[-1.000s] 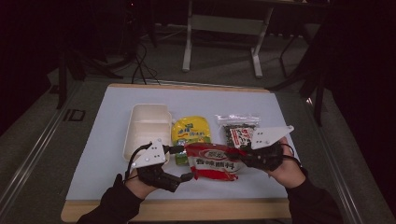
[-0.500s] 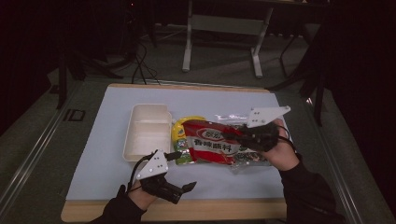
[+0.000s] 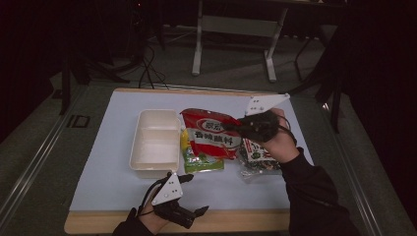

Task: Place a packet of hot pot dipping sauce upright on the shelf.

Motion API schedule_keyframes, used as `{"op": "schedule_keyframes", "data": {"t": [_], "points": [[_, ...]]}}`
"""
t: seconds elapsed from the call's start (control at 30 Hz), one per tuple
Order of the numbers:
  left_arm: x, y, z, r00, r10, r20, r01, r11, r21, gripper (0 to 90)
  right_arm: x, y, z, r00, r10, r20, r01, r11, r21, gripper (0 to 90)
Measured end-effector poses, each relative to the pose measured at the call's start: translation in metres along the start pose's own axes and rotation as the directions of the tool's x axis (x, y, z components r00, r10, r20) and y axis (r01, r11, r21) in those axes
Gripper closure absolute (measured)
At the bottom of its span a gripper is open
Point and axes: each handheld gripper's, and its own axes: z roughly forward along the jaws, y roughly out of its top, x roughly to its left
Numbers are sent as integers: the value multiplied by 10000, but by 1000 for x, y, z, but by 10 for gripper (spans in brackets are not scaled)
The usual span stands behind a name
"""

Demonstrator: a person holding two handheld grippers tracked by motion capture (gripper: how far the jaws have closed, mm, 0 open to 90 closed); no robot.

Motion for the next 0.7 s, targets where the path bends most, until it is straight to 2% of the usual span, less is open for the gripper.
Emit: {"op": "schedule_keyframes", "data": {"t": [0.17,0.3,0.5,0.7], "points": [[1,-9,0,9998,-185,-15,185,9998,108,21,-12,15,15,9999,139,-15,-139,9998,-172,892],[1,-14,0,9998,-178,68,178,9998,32,21,-17,23,22,9999,155,58,-154,9997,-169,892],[1,-19,2,9999,-119,-29,120,9998,184,21,-30,37,34,9989,459,129,-455,9983,-360,891],[0,-22,3,10000,-52,-51,54,9996,288,21,-37,46,44,9986,468,260,-460,9984,-333,891]]}}
